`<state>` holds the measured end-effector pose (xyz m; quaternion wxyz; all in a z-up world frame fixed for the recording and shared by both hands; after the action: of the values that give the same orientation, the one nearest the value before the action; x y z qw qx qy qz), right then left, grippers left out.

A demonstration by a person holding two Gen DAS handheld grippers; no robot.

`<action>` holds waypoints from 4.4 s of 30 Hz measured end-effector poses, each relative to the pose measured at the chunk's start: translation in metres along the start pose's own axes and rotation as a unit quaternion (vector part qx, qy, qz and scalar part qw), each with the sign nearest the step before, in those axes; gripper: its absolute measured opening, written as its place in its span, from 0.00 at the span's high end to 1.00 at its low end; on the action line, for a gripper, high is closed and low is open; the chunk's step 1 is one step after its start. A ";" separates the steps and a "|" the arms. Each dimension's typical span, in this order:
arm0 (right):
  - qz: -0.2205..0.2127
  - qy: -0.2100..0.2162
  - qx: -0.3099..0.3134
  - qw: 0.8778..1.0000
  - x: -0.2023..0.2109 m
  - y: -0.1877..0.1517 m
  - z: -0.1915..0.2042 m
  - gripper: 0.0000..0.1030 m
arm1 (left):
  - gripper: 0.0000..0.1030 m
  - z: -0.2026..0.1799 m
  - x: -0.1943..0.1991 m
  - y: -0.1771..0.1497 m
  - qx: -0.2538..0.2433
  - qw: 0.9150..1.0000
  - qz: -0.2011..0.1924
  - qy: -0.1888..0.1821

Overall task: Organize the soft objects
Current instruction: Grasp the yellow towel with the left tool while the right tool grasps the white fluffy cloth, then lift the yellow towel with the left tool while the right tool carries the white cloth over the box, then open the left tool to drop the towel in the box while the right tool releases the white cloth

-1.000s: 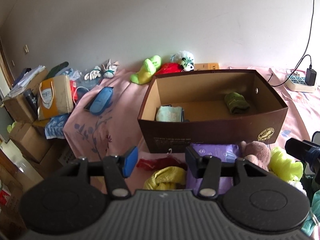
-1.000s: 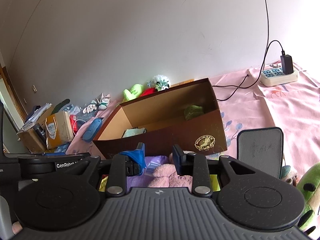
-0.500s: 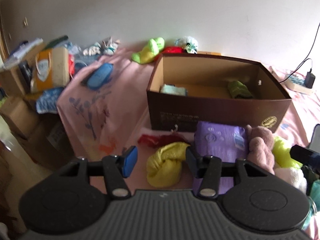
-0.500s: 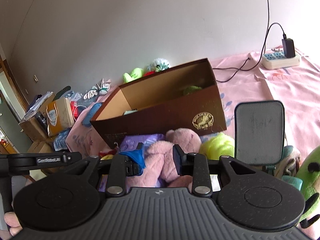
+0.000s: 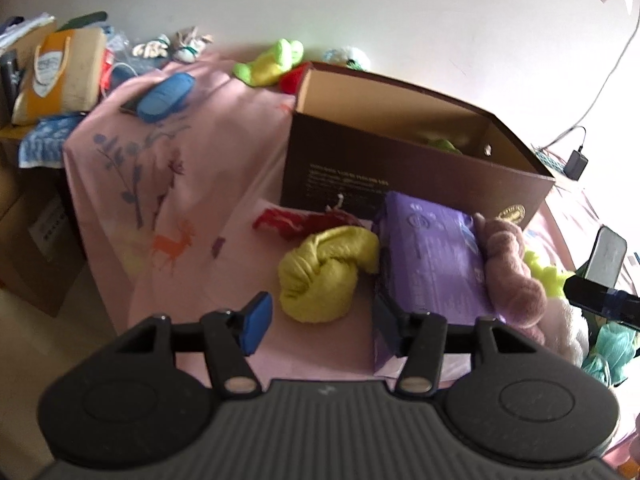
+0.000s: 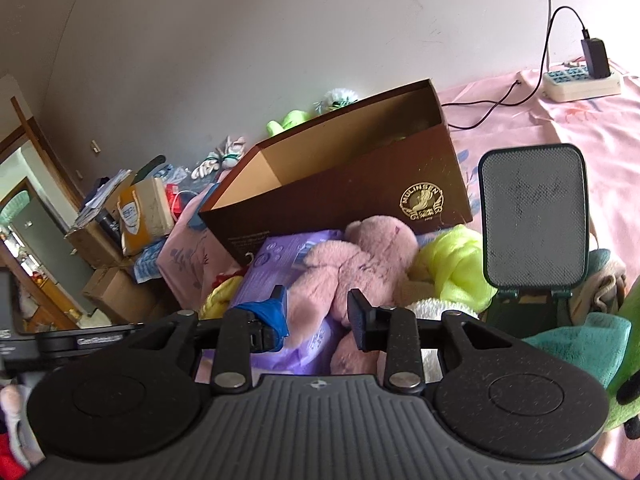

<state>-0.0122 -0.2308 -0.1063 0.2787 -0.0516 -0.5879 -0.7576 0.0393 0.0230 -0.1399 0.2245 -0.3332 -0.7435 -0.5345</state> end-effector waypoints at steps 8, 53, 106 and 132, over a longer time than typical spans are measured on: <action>0.013 -0.032 0.064 0.997 0.035 -0.013 -0.011 0.83 | 0.44 0.010 -0.034 0.001 -0.007 1.000 0.015 0.005; 0.120 0.001 0.031 0.992 0.000 -0.024 -0.046 0.78 | 0.64 -0.011 -0.044 0.008 -0.067 0.998 -0.008 -0.008; 0.000 -0.056 0.104 0.993 -0.131 0.175 -0.055 0.79 | 0.62 -0.100 -0.112 0.180 -0.093 0.994 -0.052 0.017; 0.006 -0.029 0.015 0.999 -0.117 0.162 -0.041 0.75 | 0.39 -0.092 -0.114 0.164 -0.107 0.986 -0.052 0.117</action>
<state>0.1745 -0.2515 -0.0265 0.2670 -0.0730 -0.6071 -0.7448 0.2351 -0.0592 -0.0828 0.2444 -0.2512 -0.6672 -0.6572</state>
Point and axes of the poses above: each gripper's, at about its wrist camera, not at the fingertips, and x roughly against the way its jaws point, z to its left, y to its top, the point moved 7 cm from there along -x, roughly the way its jaws point, and after that the axes turned 12 degrees about x, right-handed, at the moved point
